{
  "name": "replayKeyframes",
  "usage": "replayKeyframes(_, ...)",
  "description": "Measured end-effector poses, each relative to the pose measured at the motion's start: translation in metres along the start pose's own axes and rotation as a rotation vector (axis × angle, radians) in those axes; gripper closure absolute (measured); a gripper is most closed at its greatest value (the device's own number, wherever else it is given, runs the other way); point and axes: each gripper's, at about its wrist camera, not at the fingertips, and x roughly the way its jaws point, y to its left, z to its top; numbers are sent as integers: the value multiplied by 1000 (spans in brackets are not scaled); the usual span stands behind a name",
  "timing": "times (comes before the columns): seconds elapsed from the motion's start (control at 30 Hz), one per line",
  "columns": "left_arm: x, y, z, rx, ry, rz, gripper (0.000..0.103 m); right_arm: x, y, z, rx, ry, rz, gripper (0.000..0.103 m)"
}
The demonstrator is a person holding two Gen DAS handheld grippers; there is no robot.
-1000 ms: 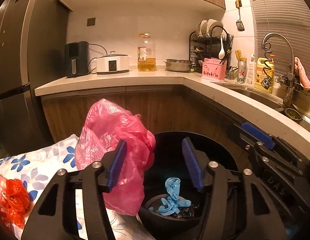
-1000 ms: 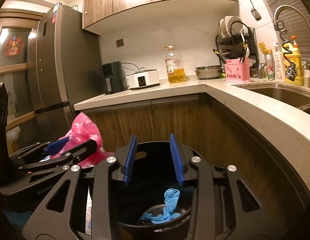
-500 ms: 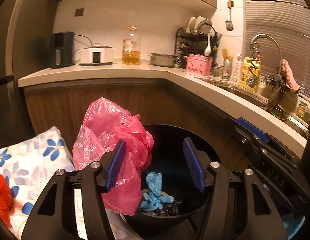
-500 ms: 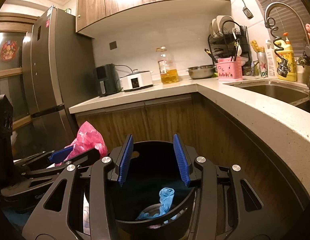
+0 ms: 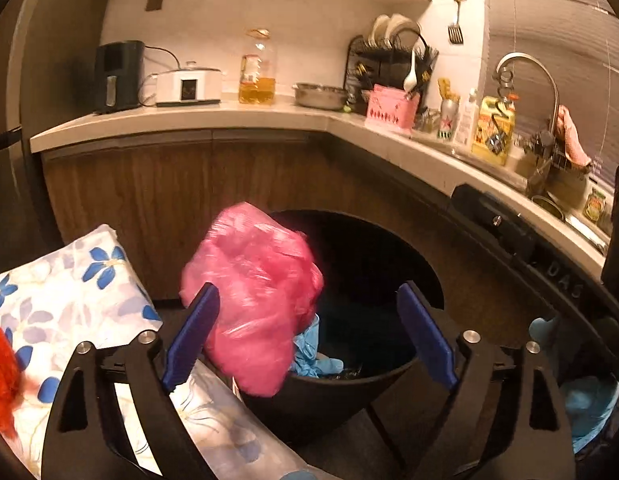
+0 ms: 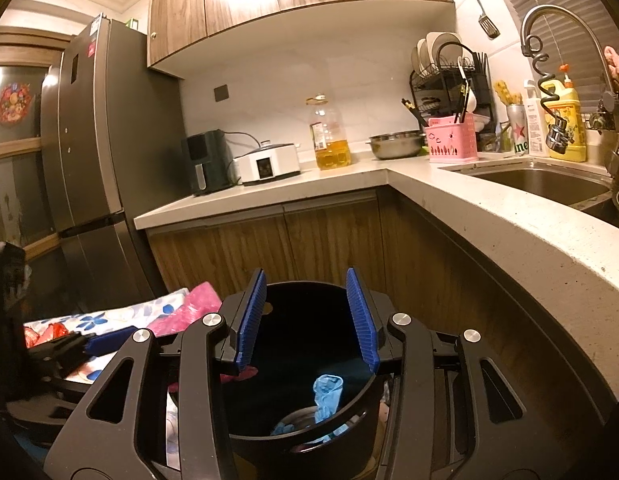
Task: Collect trash
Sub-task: 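Return both tools to the red printed bags on the table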
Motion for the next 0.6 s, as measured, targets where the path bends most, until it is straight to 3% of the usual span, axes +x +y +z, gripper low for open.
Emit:
replayKeyframes(0.17, 5, 1, 0, -20, 22, 0, 13, -3, 3, -1, 4, 6, 2, 60)
replayKeyframes(0.37, -19, 5, -5, -15, -43, 60, 13, -12, 5, -3, -22, 2, -10, 59)
replayKeyframes(0.6, -71, 22, -18, -5, -120, 331, 9, -22, 18, -5, -37, -2, -1, 52)
